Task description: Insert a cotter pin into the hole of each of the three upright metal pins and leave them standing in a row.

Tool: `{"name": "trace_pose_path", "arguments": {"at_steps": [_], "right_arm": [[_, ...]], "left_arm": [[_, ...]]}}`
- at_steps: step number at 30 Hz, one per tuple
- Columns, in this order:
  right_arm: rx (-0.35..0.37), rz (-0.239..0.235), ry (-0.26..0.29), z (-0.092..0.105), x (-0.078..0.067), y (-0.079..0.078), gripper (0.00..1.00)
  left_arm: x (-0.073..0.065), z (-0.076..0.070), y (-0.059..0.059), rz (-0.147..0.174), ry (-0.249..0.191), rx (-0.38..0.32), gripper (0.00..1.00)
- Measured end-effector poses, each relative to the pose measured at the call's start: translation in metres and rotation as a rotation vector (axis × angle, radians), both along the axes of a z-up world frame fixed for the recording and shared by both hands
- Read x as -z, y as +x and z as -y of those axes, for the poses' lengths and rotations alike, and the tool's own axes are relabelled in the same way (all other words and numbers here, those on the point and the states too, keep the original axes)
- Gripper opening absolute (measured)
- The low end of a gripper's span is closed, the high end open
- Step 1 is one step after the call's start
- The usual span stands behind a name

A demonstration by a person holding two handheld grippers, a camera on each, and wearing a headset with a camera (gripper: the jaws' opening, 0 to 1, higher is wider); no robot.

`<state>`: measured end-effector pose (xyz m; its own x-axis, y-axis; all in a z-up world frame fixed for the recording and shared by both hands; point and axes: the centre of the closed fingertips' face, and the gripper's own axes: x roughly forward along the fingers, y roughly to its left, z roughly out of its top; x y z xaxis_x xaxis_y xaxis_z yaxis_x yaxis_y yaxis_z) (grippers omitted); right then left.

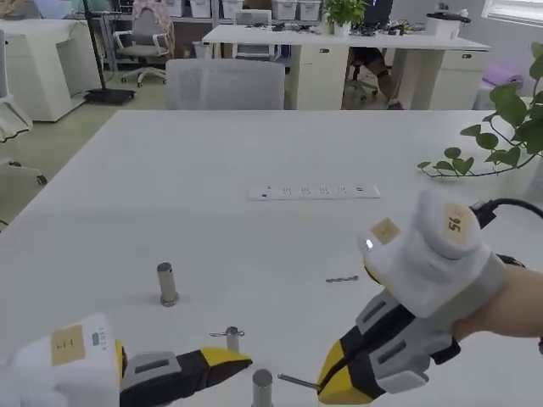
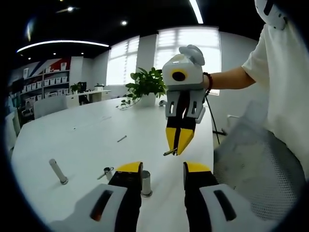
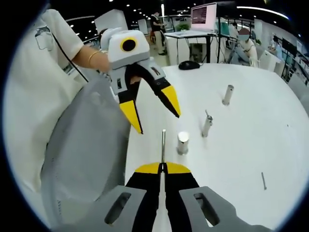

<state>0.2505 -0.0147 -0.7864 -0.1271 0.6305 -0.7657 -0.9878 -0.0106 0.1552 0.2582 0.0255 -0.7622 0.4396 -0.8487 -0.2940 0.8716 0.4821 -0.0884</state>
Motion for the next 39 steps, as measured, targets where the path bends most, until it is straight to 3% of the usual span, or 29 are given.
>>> {"name": "trace_pose_path", "arguments": {"at_steps": [7,18,30,39], "right_arm": [[0.001,0.023,-0.057,0.002,0.016,0.006,0.03],[0.018,0.023,-0.095,0.004,0.031,0.017,0.03],[0.02,0.004,-0.112,0.002,0.041,0.021,0.03],[0.006,0.003,-0.128,0.0,0.043,0.022,0.03]], "left_arm": [[0.011,0.001,0.013,-0.013,-0.002,-0.029,0.33],[0.04,-0.003,0.026,-0.055,0.034,-0.049,0.31],[0.058,-0.001,0.031,-0.089,0.051,-0.038,0.26],[0.063,0.002,0.031,-0.099,0.053,-0.028,0.21]]}}
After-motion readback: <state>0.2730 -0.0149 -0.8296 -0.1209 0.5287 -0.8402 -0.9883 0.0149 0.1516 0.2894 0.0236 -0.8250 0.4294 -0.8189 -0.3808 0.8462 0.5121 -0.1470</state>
